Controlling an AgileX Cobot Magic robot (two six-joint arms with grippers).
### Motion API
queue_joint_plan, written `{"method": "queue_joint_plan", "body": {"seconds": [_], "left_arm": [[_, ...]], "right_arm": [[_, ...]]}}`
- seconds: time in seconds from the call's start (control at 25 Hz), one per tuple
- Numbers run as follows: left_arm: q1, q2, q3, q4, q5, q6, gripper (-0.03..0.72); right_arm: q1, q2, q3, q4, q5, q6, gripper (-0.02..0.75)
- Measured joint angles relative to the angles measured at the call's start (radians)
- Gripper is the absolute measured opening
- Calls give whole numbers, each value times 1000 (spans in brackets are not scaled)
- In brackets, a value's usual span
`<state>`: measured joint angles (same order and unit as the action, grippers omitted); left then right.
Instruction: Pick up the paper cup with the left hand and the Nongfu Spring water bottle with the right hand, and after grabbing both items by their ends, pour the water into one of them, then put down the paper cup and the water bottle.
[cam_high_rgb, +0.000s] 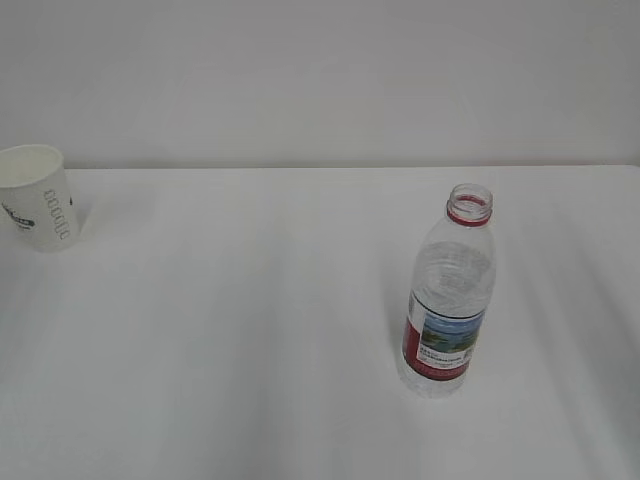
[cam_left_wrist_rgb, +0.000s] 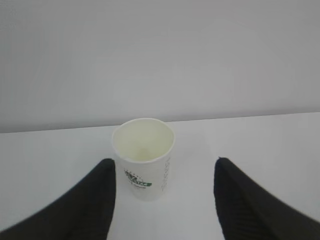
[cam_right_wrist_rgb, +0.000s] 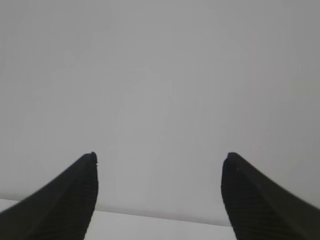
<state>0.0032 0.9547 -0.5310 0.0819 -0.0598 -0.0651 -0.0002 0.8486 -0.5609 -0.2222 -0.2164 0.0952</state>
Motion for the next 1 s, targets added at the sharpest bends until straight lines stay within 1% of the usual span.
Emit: {"method": "queue_joint_plan", "body": {"seconds": [0.12, 0.24, 0.48, 0.76, 0.88, 1.0], "left_arm": [[0, 28, 22, 0, -78, 0, 454], [0, 51, 74, 0, -161, 0, 454], [0, 54, 155, 0, -300, 0, 454], [0, 127, 169, 0, -391, 0, 454], [0, 193, 169, 0, -434, 0, 454], [0, 255, 169, 0, -479, 0, 453]], "right_arm": [[0, 68, 0, 0, -41, 2, 581], [0, 128, 0, -2, -85, 10, 581], [0, 213, 0, -2, -121, 15, 580], [0, 288, 2, -2, -191, 17, 580], [0, 325, 46, 5, -278, 28, 580], [0, 345, 116, 43, -376, 35, 580]]}}
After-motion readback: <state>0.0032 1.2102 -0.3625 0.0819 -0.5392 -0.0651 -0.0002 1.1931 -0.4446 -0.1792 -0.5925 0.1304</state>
